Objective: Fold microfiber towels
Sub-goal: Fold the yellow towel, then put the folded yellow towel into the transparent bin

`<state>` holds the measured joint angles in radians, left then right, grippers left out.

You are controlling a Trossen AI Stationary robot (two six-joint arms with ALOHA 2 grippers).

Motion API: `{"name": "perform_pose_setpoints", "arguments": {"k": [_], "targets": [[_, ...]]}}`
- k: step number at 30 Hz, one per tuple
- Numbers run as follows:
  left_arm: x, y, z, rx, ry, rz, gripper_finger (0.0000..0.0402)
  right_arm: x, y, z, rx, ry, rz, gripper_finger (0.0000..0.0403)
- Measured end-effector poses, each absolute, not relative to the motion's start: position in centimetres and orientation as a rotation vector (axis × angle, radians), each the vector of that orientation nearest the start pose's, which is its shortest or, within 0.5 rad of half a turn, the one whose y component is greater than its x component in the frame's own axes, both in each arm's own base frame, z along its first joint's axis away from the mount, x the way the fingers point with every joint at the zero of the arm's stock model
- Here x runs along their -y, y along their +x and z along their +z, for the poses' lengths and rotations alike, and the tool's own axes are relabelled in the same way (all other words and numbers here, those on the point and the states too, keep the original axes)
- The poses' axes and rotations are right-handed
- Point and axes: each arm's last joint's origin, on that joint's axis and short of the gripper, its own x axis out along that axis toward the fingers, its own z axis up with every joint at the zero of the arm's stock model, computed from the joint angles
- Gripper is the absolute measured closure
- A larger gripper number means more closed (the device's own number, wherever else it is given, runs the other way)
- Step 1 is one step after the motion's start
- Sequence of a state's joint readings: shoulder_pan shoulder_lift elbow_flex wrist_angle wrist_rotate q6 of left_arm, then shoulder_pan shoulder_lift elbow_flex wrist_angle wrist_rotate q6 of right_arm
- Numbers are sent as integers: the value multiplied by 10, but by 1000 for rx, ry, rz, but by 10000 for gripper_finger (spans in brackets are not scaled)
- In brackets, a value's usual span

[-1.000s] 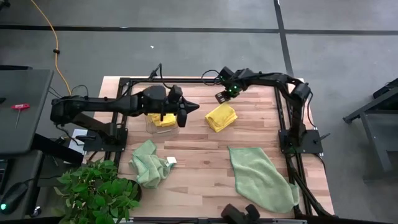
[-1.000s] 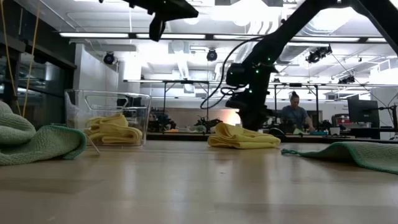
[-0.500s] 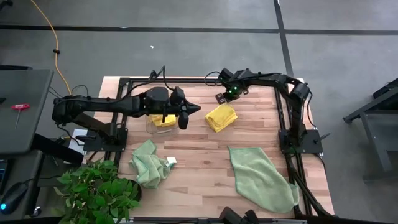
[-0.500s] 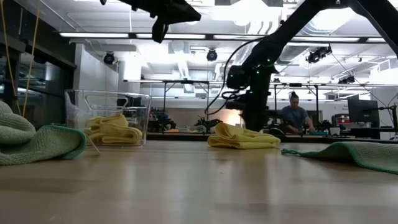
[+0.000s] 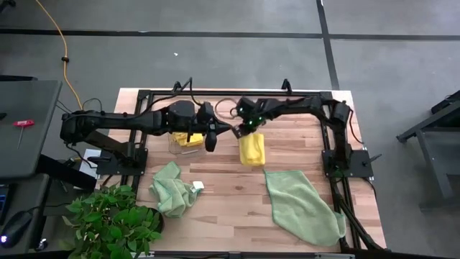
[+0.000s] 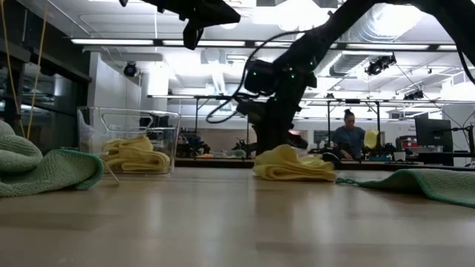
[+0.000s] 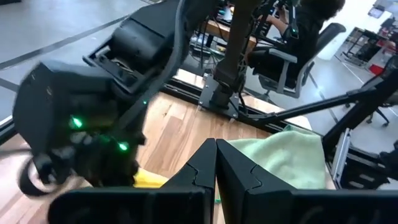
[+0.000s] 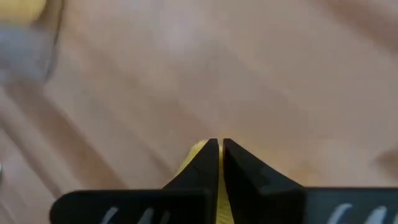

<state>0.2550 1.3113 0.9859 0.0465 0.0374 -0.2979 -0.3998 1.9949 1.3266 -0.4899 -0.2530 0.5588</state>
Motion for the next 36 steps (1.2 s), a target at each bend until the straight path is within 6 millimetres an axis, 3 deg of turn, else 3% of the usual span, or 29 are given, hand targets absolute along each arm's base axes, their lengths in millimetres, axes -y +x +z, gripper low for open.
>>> {"name": "perform_pose_setpoints", "arguments": {"k": [5,15,19,25,30,36], "targets": [[-73,287,309,-260,-316,251,401,132,368,168,-1054,743,-437,389],[-75,289,311,-230,-381,286,398,146,320,225,-1116,516,-577,389],[-78,297,314,-284,-401,299,379,156,305,245,-1059,508,-631,389],[-84,323,318,-432,-269,279,329,163,283,271,-1004,493,-658,389],[-84,343,300,-581,-146,225,282,160,262,287,-1025,487,-694,389],[-76,361,255,-776,59,94,242,153,244,303,-1016,523,-726,389]]}}
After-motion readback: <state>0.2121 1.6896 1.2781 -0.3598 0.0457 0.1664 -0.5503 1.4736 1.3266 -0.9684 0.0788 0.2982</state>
